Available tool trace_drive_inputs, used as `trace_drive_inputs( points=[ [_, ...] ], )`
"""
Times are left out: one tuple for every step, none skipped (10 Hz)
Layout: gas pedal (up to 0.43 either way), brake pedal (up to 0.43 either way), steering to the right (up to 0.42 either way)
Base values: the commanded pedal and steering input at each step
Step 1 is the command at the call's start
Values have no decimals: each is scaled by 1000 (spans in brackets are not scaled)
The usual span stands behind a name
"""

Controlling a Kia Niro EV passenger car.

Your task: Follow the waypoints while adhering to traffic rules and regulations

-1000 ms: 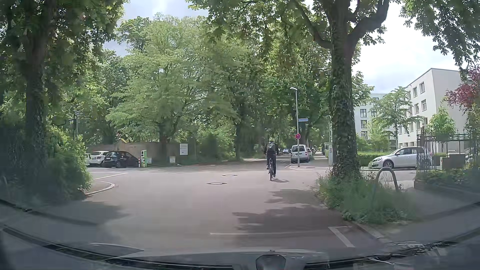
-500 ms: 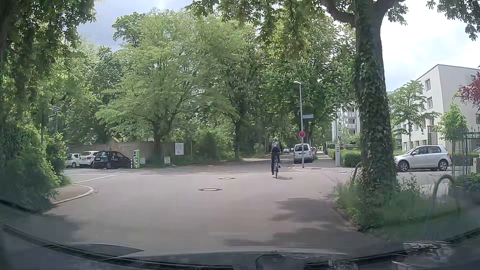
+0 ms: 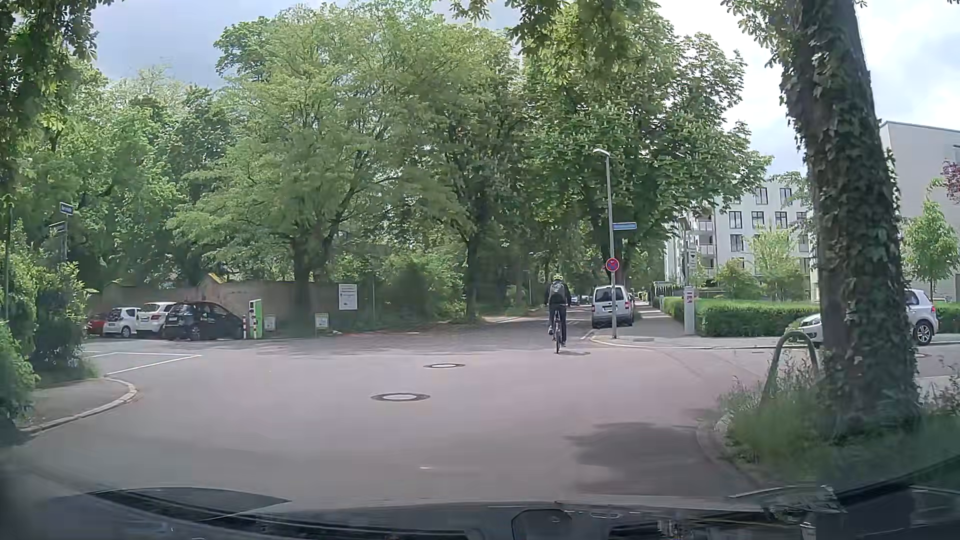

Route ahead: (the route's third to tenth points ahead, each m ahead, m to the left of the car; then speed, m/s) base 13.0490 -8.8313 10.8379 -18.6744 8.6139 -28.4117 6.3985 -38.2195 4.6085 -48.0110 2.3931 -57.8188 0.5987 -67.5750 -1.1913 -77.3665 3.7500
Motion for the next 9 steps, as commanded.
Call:
trace_drive_inputs(
  points=[
    [0, 73, 17],
    [0, 85, 17],
    [0, 85, 17],
    [0, 91, 18],
    [0, 91, 20],
    [0, 91, 23],
    [0, 91, 28],
    [0, 91, 33],
    [0, 98, 38]
  ],
)
